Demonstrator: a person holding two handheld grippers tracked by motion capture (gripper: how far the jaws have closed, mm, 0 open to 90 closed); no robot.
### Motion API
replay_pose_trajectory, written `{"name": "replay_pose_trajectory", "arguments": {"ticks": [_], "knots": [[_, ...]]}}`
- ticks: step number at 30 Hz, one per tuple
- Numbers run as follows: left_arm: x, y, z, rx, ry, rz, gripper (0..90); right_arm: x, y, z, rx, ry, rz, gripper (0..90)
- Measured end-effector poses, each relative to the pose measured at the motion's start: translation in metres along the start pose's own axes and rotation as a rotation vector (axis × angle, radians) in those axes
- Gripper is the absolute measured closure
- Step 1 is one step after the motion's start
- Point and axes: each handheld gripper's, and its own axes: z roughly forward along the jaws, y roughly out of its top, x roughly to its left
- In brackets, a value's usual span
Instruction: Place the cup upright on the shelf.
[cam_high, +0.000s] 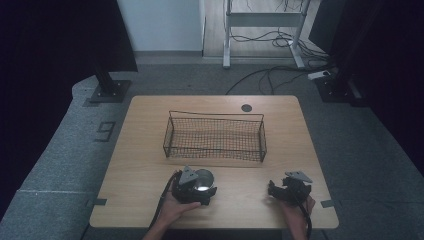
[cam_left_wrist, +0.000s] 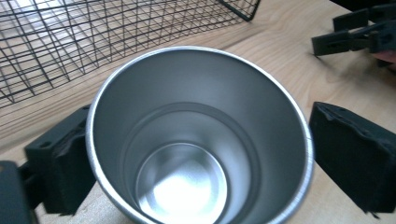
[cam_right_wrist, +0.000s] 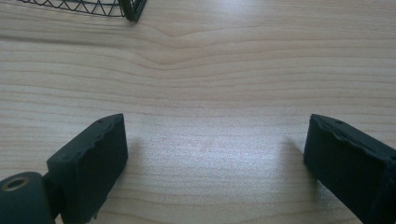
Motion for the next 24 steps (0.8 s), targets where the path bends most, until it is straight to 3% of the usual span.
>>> {"name": "replay_pose_trajectory", "arguments": {"ticks": [5, 11, 24], "knots": [[0.0, -0.004, 0.004, -0.01, 0.03, -0.002, 12.1, 0.0, 0.0, 0.0, 0.0, 0.002, -0.002, 6.2], [-0.001, -0.005, 0.002, -0.014, 0.042, 0.014, 14.3, 0.0, 0.0, 0.0, 0.0, 0.002, -0.003, 6.3], [0.004, 0.005, -0.024, -0.088, -0.024, -0.007, 15.2, -0.001, 0.001, 0.0, 0.002, 0.004, -0.006, 6.3]]}}
